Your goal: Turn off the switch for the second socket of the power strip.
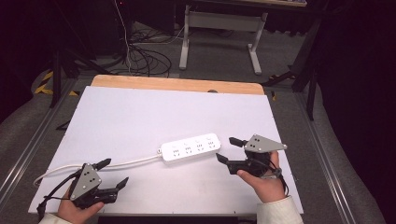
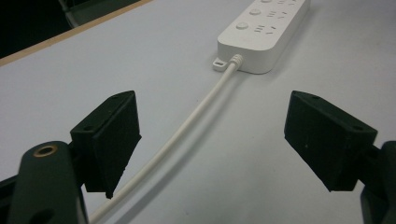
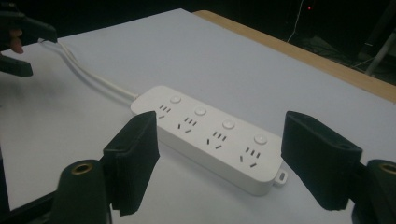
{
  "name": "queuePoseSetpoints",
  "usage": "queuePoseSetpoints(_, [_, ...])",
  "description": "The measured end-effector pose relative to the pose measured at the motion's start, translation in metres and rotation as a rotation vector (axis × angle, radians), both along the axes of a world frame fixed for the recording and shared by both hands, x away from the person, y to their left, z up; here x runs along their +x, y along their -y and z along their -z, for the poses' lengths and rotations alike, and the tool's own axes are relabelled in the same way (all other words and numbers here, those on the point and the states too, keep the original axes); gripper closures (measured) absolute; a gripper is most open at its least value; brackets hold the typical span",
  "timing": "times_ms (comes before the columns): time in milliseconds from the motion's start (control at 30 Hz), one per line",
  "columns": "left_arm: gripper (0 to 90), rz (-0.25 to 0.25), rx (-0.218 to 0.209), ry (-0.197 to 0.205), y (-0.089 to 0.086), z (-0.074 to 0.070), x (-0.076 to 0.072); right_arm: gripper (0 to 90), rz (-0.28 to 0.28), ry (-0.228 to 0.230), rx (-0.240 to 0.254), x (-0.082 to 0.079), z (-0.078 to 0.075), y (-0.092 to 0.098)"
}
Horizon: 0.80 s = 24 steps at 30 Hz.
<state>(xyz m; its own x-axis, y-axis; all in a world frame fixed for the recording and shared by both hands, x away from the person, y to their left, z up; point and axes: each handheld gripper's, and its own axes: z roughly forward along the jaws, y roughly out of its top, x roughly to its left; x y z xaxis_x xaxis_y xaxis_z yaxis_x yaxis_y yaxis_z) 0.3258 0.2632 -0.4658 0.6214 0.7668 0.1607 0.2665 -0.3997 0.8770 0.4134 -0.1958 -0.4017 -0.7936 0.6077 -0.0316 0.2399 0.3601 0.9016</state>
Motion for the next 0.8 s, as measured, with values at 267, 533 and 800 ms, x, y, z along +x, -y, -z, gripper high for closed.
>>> queuePoseSetpoints(267, [18.9, 0.000, 0.003, 0.002, 0.000, 0.000, 0.000, 26.4, -0.028, -0.026, 0.060, -0.007, 0.024, 0.017])
queuePoseSetpoints(533, [18.9, -0.002, -0.001, 0.004, -0.001, 0.000, 0.000, 26.4, -0.001, -0.028, 0.073, -0.005, 0.055, 0.032])
queuePoseSetpoints(800, [18.7, 0.005, -0.020, -0.006, -0.002, -0.001, 0.000, 26.4, -0.011, -0.016, 0.039, -0.008, 0.071, 0.036])
